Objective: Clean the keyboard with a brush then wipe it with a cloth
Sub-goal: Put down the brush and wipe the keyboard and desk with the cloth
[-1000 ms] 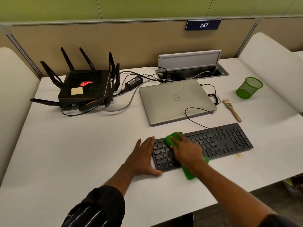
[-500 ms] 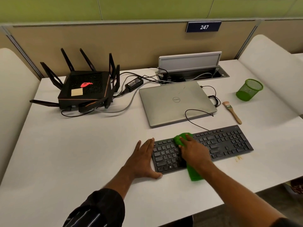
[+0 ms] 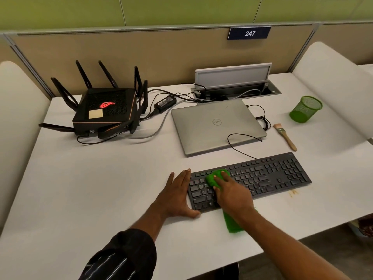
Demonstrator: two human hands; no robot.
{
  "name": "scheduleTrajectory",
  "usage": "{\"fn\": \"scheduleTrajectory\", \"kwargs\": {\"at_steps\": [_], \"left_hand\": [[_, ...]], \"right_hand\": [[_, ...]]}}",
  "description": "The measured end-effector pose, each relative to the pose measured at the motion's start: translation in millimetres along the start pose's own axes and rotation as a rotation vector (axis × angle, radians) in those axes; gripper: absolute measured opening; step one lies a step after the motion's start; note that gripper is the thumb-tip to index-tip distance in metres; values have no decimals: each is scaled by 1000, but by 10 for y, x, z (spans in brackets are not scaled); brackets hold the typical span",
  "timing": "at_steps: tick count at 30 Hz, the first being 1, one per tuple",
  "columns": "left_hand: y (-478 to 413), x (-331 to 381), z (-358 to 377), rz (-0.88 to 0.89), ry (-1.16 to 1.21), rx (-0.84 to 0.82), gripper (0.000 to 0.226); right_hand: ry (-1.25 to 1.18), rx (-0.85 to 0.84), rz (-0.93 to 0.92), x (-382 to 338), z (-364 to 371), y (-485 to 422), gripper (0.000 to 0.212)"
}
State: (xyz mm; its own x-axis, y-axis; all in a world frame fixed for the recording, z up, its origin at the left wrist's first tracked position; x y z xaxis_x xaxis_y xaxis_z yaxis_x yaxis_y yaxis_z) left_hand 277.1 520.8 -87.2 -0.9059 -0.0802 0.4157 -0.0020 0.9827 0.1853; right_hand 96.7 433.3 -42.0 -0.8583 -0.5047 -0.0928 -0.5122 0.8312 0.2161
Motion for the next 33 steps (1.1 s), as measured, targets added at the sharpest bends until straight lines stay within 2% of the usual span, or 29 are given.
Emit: {"fn": "scheduleTrajectory", "kwargs": {"at_steps": [3,6,9,11,13,16,19,22,25,28,30,33], "left_hand": [[1,11,-5,0,-3,-3,142],[5,11,-8,9,-18,-25,140],[10,7,-10,7,-7,-16,139],[15,6,-11,8,-8,-4,140],[11,7,-14,12,-13,3,140],[4,7,-10,14,-25,1,139],[-16,14,-14,25,-58,-48,141],[-67,33,-31,40,-112,-125,143],[-82,42,-26,28,-147,-105,141],[-90,35,10,19,-121,-84,140],[-91,38,-5,24,-113,-89,140],[-117,46,-35,49,-139,-122,140]], "right_hand": [[-58,-25,6,-309,74,75,49],[-58,-68,-159,-617,184,202,53],[16,-30,-255,-422,124,188,53],[43,-13,-197,-129,72,165,49],[16,3,-35,100,47,150,48],[-67,26,100,3,63,213,50],[-109,-54,-55,-413,150,369,51],[-98,-88,-208,-484,116,412,51],[-93,-43,-156,-192,21,310,49],[-134,32,73,93,-9,252,48],[-156,46,160,96,7,245,50],[-148,-29,25,-160,92,313,59]]}}
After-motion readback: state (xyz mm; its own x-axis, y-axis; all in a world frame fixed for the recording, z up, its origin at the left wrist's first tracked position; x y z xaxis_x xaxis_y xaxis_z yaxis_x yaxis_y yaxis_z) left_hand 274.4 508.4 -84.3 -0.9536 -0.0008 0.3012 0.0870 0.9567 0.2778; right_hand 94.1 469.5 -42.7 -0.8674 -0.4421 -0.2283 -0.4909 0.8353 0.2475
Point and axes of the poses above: each hand's wrist, its own y-axis away from the middle knuckle, its own z-axis out of the palm, x = y × z, the point moved 2 cm from there along -y, towards the middle knuckle, and after that the axes turned 2 degrees about x, right-handed, at the moved point
